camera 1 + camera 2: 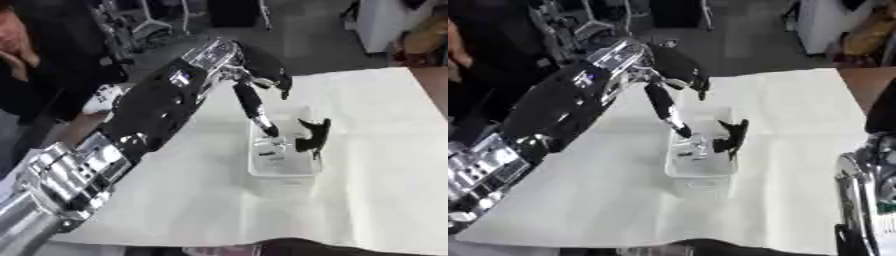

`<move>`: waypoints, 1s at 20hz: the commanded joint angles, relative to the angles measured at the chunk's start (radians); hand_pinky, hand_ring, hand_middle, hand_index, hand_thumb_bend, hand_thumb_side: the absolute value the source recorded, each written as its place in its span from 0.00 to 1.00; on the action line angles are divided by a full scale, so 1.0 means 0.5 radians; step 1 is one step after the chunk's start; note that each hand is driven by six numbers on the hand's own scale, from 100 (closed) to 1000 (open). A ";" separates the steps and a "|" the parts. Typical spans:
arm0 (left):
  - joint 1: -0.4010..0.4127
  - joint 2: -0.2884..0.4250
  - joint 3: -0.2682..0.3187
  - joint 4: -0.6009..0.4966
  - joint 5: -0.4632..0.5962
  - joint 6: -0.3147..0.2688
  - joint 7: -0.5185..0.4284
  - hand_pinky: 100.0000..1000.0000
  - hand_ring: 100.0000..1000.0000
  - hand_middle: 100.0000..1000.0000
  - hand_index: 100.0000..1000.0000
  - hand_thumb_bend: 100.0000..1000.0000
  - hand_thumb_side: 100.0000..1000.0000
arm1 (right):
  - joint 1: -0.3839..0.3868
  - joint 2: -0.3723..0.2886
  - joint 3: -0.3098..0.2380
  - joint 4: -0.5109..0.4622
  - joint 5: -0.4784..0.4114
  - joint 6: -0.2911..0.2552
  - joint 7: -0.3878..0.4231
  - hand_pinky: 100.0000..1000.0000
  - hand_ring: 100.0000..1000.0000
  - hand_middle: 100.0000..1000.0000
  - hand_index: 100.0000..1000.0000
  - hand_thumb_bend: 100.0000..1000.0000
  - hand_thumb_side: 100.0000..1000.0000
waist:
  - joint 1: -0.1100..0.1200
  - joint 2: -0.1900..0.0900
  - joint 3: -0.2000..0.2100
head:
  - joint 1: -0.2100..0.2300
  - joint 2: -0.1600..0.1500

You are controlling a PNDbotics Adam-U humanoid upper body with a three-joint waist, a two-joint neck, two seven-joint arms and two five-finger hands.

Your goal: Pick up objects on the table and place them in the box.

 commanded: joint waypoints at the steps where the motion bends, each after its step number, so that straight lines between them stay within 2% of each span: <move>1: -0.030 0.031 0.034 -0.005 -0.016 -0.414 -0.424 1.00 1.00 0.87 0.84 0.54 1.00 | -0.031 0.004 0.003 -0.026 0.008 -0.001 0.005 0.47 0.49 0.52 0.71 0.00 1.00 | -0.011 -0.026 0.004 | 0.005 -0.018; 3: -0.004 0.060 0.059 -0.044 0.031 -0.398 -0.387 0.98 1.00 0.87 0.84 0.49 1.00 | -0.031 0.005 0.001 -0.026 0.010 -0.002 0.003 0.47 0.49 0.52 0.71 0.00 1.00 | -0.010 -0.025 0.006 | 0.007 -0.016; 6: 0.059 0.141 0.112 -0.176 0.186 -0.316 -0.284 0.95 1.00 0.86 0.83 0.38 1.00 | -0.030 0.001 -0.001 -0.026 0.014 -0.002 0.000 0.47 0.49 0.52 0.71 0.00 1.00 | -0.009 -0.025 0.012 | 0.000 -0.007; 7: 0.086 0.176 0.138 -0.238 0.262 -0.279 -0.221 0.94 0.99 0.86 0.83 0.37 1.00 | -0.029 -0.002 -0.001 -0.026 0.015 0.000 0.000 0.47 0.49 0.52 0.71 0.00 1.00 | -0.009 -0.025 0.016 | -0.006 -0.005; 8: 0.114 0.211 0.160 -0.304 0.342 -0.238 -0.147 0.90 0.96 0.84 0.82 0.30 1.00 | -0.029 -0.005 -0.002 -0.026 0.017 0.002 -0.001 0.47 0.49 0.52 0.71 0.00 1.00 | -0.009 -0.026 0.020 | -0.014 -0.004; 9: 0.142 0.245 0.173 -0.370 0.421 -0.194 -0.064 0.92 0.98 0.85 0.83 0.34 1.00 | -0.029 -0.007 -0.003 -0.026 0.017 0.003 -0.002 0.47 0.49 0.52 0.71 0.00 1.00 | -0.009 -0.025 0.022 | -0.020 -0.003; 10: 0.168 0.271 0.188 -0.428 0.495 -0.149 0.017 0.85 0.91 0.83 0.82 0.24 1.00 | -0.029 -0.010 -0.004 -0.026 0.018 0.003 -0.002 0.47 0.49 0.52 0.71 0.00 1.00 | -0.010 -0.026 0.026 | -0.030 -0.005; 12: 0.229 0.328 0.218 -0.533 0.634 -0.057 0.200 0.84 0.90 0.83 0.82 0.20 1.00 | -0.028 -0.018 -0.006 -0.026 0.020 0.006 -0.004 0.47 0.49 0.52 0.71 0.00 1.00 | -0.012 -0.025 0.035 | -0.048 -0.010; 16: 0.425 0.433 0.302 -0.738 0.857 0.185 0.533 0.74 0.81 0.80 0.80 0.15 1.00 | -0.025 -0.034 -0.011 -0.026 0.022 0.012 -0.006 0.48 0.49 0.52 0.71 0.00 1.00 | -0.019 -0.024 0.055 | -0.061 -0.020; 20: 0.704 0.463 0.393 -1.057 1.178 0.478 0.878 0.61 0.70 0.75 0.76 0.16 1.00 | -0.020 -0.051 -0.020 -0.026 0.023 0.020 -0.010 0.48 0.49 0.52 0.72 0.00 1.00 | -0.035 -0.024 0.079 | -0.086 -0.030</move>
